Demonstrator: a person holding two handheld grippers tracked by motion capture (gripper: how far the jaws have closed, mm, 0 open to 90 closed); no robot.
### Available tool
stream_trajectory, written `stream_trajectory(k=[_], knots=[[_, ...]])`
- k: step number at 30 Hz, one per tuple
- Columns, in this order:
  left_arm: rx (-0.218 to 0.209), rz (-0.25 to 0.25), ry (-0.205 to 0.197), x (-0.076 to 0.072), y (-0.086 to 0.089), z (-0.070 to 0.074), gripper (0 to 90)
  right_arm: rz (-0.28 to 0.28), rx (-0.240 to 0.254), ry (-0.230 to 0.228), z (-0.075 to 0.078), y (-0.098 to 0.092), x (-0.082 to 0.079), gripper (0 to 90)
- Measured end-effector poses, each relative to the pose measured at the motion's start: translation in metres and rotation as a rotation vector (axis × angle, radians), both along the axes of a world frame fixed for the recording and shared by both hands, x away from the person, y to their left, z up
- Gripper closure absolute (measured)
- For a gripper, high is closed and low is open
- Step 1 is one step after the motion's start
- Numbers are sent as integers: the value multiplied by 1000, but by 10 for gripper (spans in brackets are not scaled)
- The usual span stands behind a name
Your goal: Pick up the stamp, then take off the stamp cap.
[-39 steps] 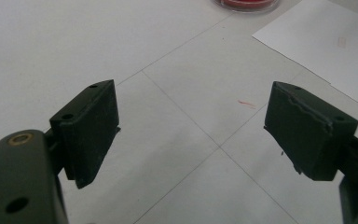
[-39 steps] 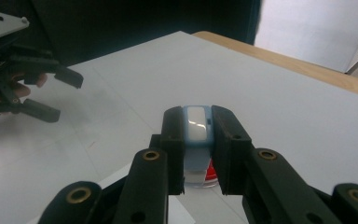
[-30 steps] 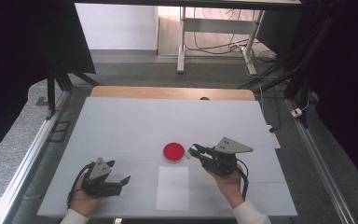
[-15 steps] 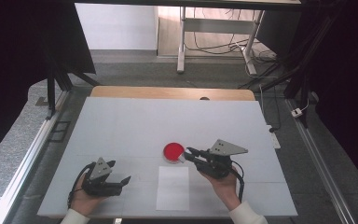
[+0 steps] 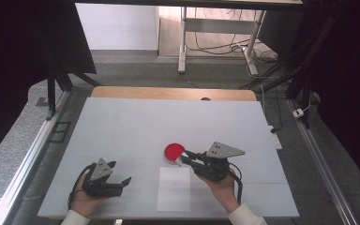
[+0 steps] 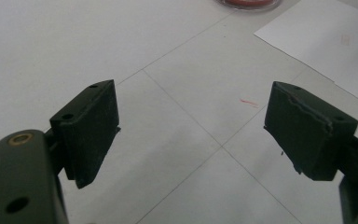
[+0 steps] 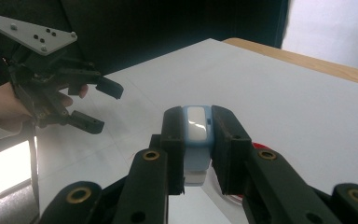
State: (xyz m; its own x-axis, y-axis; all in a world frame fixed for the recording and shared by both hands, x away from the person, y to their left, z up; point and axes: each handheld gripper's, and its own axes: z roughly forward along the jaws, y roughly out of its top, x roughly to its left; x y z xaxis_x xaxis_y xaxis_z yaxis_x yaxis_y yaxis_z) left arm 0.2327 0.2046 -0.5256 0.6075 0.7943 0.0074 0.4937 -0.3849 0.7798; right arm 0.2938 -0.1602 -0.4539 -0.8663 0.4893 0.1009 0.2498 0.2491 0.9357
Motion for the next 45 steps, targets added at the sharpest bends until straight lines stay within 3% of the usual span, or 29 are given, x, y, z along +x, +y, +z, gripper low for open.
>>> stream_trajectory(k=[24, 45], knots=[[-6, -6, -12, -1, -5, 2, 178, -24, 11, -15, 2, -4, 1, 747], [-12, -30, -23, 2, -14, 6, 178, -14, 2, -12, -1, 0, 0, 748]])
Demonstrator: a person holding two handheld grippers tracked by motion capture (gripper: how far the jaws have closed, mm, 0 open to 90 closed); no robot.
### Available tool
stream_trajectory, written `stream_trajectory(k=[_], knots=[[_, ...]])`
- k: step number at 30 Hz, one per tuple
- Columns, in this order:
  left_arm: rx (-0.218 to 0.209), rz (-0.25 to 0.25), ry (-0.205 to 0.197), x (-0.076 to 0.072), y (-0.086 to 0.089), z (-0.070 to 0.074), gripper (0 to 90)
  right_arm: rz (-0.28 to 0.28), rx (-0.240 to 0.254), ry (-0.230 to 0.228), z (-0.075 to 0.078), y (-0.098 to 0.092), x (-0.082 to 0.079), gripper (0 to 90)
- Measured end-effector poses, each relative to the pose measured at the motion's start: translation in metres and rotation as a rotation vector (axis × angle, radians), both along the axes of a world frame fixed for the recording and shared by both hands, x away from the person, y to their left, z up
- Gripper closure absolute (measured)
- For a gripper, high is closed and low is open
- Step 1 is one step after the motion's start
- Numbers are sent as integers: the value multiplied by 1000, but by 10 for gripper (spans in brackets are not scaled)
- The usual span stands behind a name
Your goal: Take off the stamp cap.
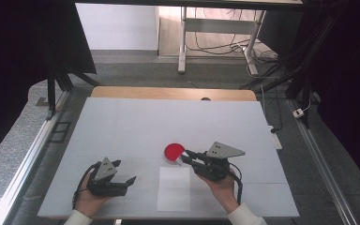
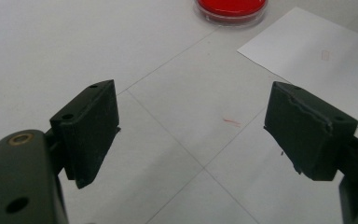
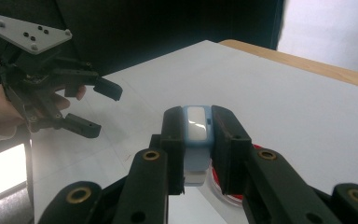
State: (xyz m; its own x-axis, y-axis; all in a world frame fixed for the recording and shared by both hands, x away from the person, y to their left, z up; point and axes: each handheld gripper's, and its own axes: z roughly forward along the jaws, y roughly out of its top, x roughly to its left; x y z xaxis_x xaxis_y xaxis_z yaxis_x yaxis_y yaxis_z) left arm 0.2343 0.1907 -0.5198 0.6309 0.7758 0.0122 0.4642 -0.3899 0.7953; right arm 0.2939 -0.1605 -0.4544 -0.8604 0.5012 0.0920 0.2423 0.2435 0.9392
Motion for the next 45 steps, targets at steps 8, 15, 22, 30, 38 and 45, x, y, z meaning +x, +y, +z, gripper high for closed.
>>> stream_trajectory(k=[8, 15, 22, 30, 38, 45], knots=[[-1, -17, -2, 1, -8, 2, 177, -2, 1, 4, 0, 1, 0, 747], [6, -36, -8, 3, -17, 3, 176, 5, -3, 2, -2, 3, -1, 747], [9, -48, -12, 5, -25, 4, 175, 3, 4, -8, -1, 3, -2, 747], [9, -63, -22, 7, -33, 7, 179, 5, 0, -9, -2, 5, -2, 747], [9, -75, -34, 9, -41, 11, 180, 7, 4, -11, -2, 6, -3, 748], [14, -93, -41, 15, -53, 12, 181, 10, 0, -10, -2, 7, -3, 747]])
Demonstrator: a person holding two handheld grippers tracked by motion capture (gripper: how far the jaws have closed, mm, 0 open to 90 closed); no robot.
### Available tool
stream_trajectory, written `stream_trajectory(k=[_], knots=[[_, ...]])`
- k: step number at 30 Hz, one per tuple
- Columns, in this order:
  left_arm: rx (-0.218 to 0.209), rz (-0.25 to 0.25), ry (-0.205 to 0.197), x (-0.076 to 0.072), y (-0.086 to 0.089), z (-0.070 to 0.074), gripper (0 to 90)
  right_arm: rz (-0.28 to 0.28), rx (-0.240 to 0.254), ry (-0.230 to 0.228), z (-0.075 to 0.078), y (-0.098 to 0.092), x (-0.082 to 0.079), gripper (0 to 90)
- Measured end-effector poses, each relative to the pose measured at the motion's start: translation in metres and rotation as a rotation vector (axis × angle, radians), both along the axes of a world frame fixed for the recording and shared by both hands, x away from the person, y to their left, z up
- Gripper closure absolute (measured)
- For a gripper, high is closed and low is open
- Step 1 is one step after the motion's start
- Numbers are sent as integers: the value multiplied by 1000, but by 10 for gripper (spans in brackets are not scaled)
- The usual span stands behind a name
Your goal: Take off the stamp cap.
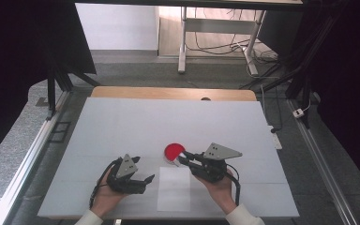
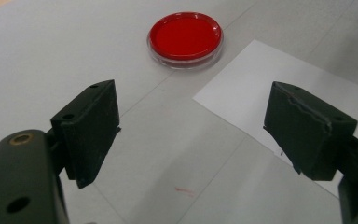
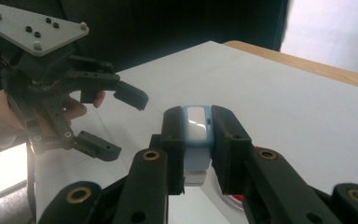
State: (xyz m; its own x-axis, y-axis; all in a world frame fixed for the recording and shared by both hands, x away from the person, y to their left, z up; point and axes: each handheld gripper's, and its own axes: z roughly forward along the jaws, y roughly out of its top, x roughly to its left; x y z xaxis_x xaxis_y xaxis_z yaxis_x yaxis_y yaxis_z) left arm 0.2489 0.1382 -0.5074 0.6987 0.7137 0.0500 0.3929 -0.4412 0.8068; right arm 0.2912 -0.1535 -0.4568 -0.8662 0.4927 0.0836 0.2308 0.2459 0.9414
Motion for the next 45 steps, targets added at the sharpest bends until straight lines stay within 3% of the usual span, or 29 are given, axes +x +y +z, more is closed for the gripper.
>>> stream_trajectory(k=[45], knots=[[16, -67, -10, 15, -42, 5, 185, 4, -3, 0, -1, 3, -1, 747]])
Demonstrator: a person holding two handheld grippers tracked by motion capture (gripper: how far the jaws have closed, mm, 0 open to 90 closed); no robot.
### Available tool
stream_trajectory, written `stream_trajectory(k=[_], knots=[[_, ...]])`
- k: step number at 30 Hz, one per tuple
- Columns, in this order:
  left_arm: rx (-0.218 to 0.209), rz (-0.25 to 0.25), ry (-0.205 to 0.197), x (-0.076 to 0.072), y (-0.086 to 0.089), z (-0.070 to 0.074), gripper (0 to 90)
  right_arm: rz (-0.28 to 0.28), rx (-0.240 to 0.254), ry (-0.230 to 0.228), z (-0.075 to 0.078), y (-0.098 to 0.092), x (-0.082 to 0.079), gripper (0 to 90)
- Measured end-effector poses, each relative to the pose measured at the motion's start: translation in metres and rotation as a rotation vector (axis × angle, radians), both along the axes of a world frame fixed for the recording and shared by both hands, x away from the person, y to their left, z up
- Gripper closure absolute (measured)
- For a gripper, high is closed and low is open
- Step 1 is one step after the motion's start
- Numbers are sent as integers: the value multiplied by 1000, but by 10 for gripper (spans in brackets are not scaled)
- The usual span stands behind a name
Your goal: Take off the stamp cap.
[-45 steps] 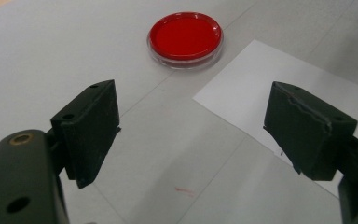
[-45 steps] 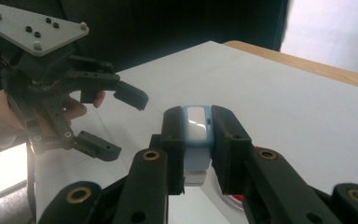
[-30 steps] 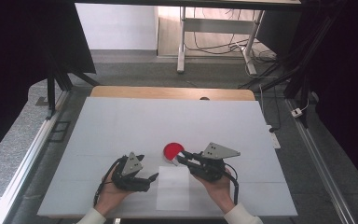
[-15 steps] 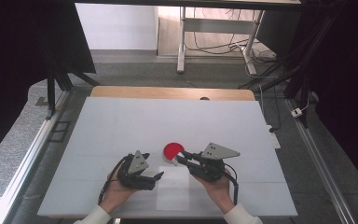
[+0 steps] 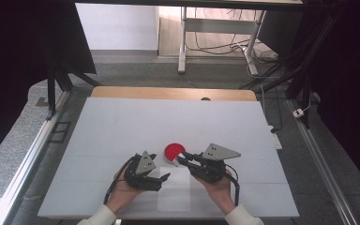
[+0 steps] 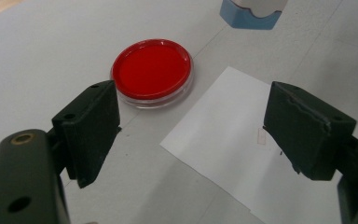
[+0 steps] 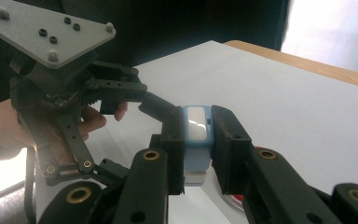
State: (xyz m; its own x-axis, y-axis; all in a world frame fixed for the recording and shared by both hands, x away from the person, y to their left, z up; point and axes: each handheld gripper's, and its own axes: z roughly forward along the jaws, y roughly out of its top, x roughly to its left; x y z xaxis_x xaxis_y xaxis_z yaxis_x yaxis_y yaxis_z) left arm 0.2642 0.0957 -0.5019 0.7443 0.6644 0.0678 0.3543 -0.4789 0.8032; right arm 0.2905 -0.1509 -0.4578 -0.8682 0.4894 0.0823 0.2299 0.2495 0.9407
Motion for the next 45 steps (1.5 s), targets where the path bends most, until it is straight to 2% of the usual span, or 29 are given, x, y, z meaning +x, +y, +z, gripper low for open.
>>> stream_trajectory(k=[20, 35, 41, 45], knots=[[21, -5, 2, 3, -15, -2, 203, -7, 5, 13, -4, 1, 1, 747], [7, -14, -11, 1, -27, 3, 218, -29, 15, 15, -7, 2, 0, 747], [-10, -24, -15, 5, -36, 8, 221, -48, 26, 8, -6, -1, 0, 747], [-5, -23, -22, 5, -40, 8, 221, -50, 26, 10, -7, -1, 1, 747]])
